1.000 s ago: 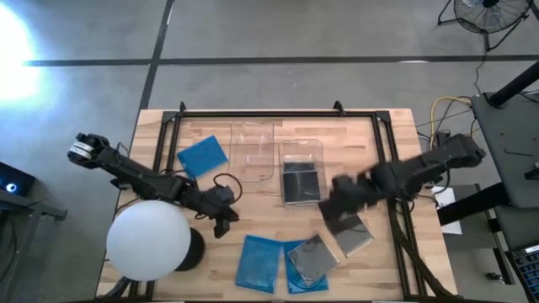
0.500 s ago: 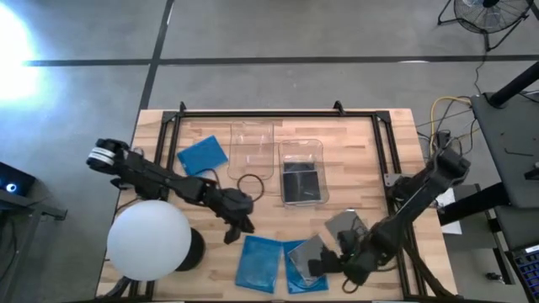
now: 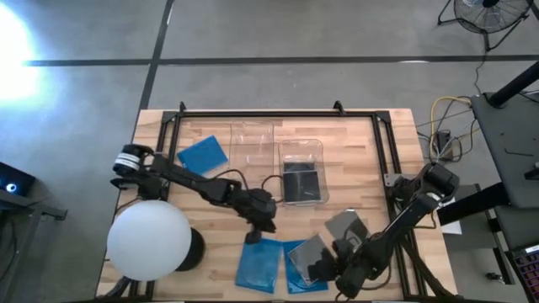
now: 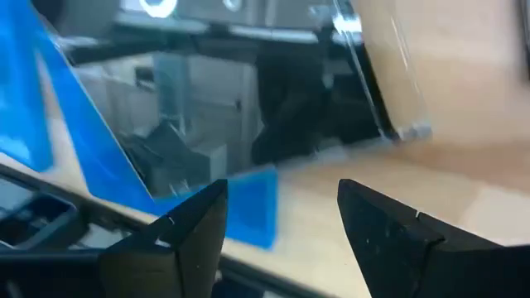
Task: Pick & place jewel cases by type
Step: Put the black CD case into the right transparent bin
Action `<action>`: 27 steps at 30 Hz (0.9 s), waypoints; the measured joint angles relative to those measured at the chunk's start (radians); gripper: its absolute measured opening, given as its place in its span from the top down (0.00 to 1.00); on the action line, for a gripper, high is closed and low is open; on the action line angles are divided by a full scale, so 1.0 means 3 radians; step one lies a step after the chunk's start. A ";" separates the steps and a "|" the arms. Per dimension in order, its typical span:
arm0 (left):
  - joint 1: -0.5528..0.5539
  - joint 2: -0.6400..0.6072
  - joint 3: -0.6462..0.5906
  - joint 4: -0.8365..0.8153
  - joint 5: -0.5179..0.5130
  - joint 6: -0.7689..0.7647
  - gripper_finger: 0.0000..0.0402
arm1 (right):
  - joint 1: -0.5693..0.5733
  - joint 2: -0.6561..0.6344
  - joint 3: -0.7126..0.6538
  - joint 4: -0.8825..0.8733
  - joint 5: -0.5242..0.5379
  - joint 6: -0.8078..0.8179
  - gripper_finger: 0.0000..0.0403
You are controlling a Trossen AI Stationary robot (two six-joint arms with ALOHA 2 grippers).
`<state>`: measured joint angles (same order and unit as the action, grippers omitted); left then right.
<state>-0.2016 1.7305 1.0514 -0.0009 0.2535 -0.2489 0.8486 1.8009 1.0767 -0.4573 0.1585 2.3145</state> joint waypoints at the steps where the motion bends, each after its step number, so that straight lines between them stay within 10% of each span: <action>1: 0.0000 0.0045 0.0043 -0.0014 0.0000 0.0039 0.91 | 0.0000 0.0007 -0.0004 -0.0011 0.0107 -0.0029 0.44; 27: -0.0011 0.0652 0.0299 -0.0050 -0.0050 0.0111 0.91 | -0.0129 0.0204 -0.0092 0.0062 0.1095 -0.0170 0.44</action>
<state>-0.2050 1.9262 1.1412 -0.0160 0.2385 -0.2156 0.8100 1.8620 1.0491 -0.4387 0.4870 2.2635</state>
